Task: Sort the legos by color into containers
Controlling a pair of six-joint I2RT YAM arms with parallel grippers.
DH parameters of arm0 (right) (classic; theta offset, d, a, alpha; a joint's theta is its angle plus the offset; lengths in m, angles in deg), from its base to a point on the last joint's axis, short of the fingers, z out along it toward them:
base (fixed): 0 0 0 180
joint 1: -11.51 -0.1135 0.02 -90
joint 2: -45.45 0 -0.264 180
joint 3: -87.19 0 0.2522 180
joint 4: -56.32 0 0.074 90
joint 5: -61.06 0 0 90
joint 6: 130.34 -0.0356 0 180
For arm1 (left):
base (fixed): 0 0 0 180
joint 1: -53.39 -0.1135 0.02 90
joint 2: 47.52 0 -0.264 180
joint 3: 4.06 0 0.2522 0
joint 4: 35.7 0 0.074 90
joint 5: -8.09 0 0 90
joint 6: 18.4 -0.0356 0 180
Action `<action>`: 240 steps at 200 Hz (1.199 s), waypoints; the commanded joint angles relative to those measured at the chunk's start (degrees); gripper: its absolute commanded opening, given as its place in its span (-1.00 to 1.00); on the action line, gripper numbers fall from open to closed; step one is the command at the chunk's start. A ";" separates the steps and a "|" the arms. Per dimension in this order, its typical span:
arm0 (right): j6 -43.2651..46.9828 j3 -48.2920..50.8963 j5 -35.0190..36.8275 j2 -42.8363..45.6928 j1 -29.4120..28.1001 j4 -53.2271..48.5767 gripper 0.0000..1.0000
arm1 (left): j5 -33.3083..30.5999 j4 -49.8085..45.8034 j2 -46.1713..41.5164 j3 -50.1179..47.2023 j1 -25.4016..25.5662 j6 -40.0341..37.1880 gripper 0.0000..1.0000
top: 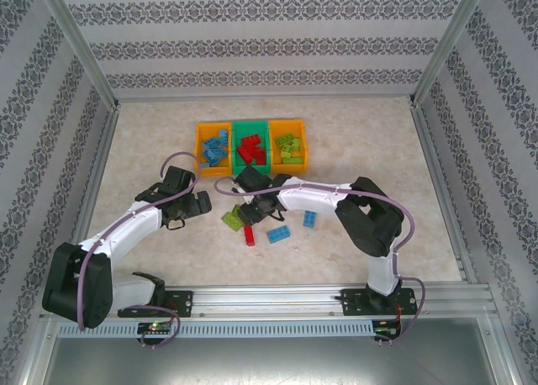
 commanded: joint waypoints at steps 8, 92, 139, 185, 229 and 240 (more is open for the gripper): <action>3.10 -1.30 -1.25 -1.96 0.14 -1.43 -0.09 | 0.49 -0.77 -0.84 -0.45 -0.68 0.73 0.99; 2.49 1.46 0.24 -0.57 0.82 -1.88 -0.40 | 0.38 -1.12 -1.49 -0.47 -0.64 0.72 0.99; 0.11 3.88 -2.06 5.45 1.54 1.70 -0.45 | 1.94 -0.50 -1.83 -0.31 -0.64 -0.05 0.99; -1.18 3.66 -3.60 9.49 1.63 2.42 -0.47 | 2.72 -0.28 -3.79 -0.58 -0.58 -0.32 0.99; -2.32 1.71 -1.08 12.01 3.06 2.28 -0.47 | 3.48 0.01 -4.22 -0.62 -0.45 -0.70 0.99; -3.41 0.40 0.36 11.80 4.30 2.61 -0.47 | 3.91 0.28 -4.21 -0.63 -0.06 -1.15 0.99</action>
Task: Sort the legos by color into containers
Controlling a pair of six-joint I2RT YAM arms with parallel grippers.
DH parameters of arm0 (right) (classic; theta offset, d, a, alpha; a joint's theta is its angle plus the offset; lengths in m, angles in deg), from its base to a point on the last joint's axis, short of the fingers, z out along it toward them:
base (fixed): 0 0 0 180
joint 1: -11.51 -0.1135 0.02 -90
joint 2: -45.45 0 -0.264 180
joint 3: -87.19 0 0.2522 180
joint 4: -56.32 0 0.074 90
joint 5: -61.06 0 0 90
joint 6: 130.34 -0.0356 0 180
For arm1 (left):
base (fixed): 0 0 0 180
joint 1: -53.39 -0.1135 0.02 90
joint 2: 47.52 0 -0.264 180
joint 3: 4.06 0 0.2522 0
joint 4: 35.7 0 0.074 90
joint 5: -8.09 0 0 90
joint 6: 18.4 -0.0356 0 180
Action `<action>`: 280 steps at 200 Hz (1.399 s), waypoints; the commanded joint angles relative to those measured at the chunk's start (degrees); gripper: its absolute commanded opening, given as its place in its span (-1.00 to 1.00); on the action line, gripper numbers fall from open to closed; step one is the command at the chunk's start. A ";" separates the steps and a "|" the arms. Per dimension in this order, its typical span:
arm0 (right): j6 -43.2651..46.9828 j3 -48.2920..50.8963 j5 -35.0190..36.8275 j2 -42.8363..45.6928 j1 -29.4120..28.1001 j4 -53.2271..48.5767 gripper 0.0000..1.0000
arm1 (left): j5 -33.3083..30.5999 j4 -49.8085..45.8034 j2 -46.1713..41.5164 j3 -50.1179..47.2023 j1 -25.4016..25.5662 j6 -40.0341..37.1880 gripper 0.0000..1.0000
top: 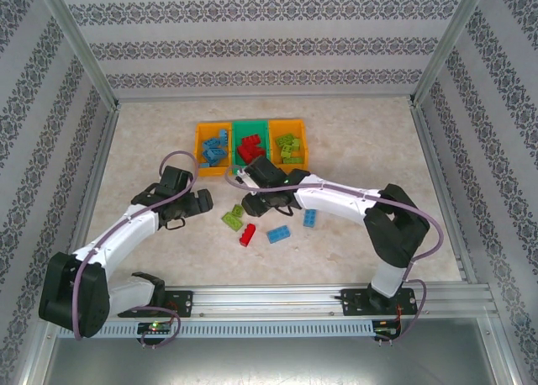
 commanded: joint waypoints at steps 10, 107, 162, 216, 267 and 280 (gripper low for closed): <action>-3.30 -4.42 3.27 0.61 3.56 1.05 -0.48 | 1.37 0.53 -1.04 -0.67 0.59 -1.44 0.99; -13.17 -29.68 -1.05 -18.94 14.53 -1.22 -0.41 | -0.33 1.57 -7.52 -3.33 14.55 -3.53 0.99; -16.35 -37.18 -1.10 -26.13 17.82 -3.29 -0.27 | -2.71 2.02 -5.21 -3.55 28.37 -4.96 0.95; -17.32 -36.00 -3.82 -24.73 18.12 -2.01 0.07 | -5.69 1.31 2.07 -0.14 38.21 -4.19 0.89; -17.91 -26.88 -5.09 -15.06 18.03 1.63 0.46 | -7.06 3.28 11.13 3.91 41.37 -2.17 0.82; -17.51 -24.02 -4.81 -11.96 18.12 2.15 0.52 | -7.07 3.90 12.38 4.69 41.38 -2.08 0.77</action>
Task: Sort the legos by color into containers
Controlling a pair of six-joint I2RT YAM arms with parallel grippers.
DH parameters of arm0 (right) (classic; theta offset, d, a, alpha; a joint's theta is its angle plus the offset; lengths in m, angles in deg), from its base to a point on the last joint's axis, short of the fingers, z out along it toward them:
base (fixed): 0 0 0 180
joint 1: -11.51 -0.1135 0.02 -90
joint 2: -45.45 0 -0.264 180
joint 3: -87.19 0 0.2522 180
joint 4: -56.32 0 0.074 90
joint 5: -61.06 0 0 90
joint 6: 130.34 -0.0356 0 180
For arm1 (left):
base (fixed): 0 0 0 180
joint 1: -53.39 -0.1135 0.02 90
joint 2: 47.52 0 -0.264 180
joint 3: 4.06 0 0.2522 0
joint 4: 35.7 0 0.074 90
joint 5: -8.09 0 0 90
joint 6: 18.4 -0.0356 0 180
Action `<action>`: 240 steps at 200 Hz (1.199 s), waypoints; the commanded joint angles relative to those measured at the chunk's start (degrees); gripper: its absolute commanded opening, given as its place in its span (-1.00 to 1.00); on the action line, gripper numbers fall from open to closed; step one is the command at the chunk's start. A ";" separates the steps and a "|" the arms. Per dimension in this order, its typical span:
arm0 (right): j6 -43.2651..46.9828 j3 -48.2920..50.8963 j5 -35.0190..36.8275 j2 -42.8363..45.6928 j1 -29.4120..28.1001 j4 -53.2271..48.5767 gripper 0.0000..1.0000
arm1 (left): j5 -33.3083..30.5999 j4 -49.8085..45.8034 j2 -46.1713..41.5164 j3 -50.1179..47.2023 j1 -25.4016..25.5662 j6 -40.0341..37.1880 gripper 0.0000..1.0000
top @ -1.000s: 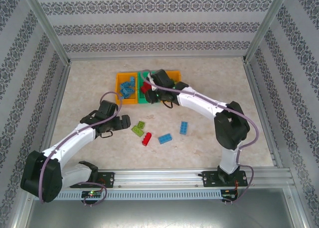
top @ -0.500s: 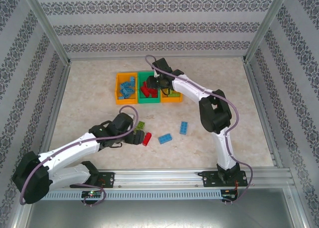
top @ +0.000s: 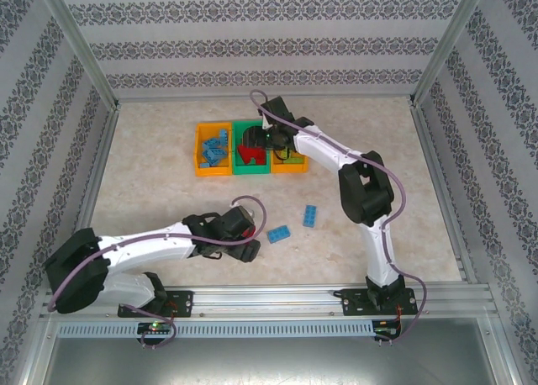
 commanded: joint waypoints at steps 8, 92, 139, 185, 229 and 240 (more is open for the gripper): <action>0.24 5.94 -0.24 9.23 0.07 1.85 0.56 | -1.57 2.34 2.72 2.70 0.94 1.08 0.73; 2.68 24.84 2.58 28.47 6.55 2.17 0.57 | -1.84 3.85 11.40 5.38 0.89 1.22 0.17; 5.42 34.15 6.77 36.69 7.48 -0.27 0.57 | -3.21 2.68 11.15 6.35 0.89 1.40 -0.38; 0.34 45.36 9.54 42.47 6.70 -1.58 0.57 | -7.37 -0.87 5.35 9.92 0.43 -0.50 -0.49; -6.60 51.08 13.39 41.37 -0.60 -2.07 0.58 | -9.12 -5.02 5.30 20.26 -6.84 -7.88 -0.50; -8.13 51.96 13.91 39.83 -2.10 -1.72 0.59 | -8.71 -4.00 6.07 22.23 -9.93 -9.57 -0.50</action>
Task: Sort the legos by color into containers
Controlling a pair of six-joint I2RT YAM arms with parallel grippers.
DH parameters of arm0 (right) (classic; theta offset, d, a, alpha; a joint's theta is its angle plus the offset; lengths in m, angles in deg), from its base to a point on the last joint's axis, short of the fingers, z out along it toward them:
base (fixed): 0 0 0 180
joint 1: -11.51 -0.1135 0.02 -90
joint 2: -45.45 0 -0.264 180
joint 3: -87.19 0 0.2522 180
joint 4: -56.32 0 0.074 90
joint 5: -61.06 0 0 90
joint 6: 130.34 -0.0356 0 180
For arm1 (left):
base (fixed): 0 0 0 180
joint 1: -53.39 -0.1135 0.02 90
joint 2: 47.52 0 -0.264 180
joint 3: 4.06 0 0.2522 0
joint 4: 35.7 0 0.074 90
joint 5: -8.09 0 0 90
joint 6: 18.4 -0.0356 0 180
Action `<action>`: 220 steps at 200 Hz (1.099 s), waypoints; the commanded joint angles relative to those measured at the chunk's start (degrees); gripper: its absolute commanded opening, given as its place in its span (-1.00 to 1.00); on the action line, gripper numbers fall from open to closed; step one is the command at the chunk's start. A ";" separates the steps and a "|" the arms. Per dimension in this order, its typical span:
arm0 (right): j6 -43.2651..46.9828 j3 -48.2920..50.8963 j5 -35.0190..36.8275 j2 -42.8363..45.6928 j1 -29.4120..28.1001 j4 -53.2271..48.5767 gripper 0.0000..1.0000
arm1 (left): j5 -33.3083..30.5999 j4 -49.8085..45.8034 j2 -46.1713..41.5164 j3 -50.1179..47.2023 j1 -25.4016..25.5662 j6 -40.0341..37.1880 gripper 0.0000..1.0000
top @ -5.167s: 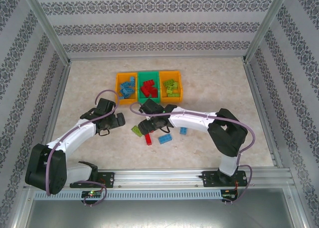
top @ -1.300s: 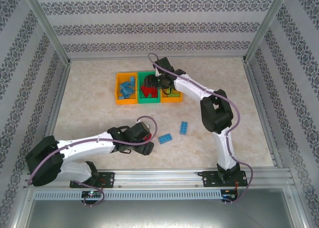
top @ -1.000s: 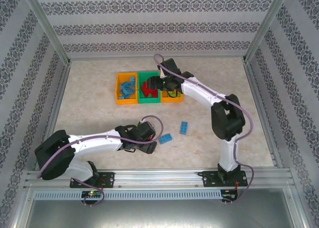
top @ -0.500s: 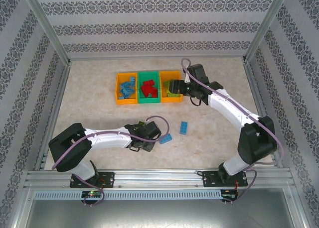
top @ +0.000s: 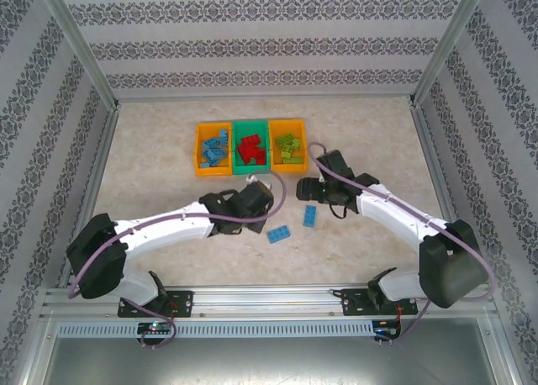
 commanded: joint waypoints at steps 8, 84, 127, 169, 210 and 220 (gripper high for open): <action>-6.31 2.26 3.74 -3.20 -3.90 0.34 0.59 | -1.17 -0.72 0.95 5.43 -8.38 -6.76 -0.50; -10.11 1.87 7.46 -12.02 -7.85 1.80 0.56 | 9.82 0.62 22.98 28.89 -23.08 -13.47 -0.50; -10.42 2.83 7.57 -13.49 -7.91 2.52 0.25 | 11.05 -2.89 34.55 41.51 -26.44 -12.39 -0.38; -9.48 2.31 7.96 -14.67 -8.19 2.55 -0.20 | 11.63 -4.44 37.09 45.18 -26.91 -9.92 0.21; -8.96 1.66 8.84 -11.55 -10.59 2.28 -0.47 | 13.63 -0.25 28.02 36.21 -26.86 -6.30 1.00; -8.11 0.47 8.85 -10.28 -11.76 2.20 -0.50 | 13.65 1.30 24.29 33.19 -26.91 -5.51 0.99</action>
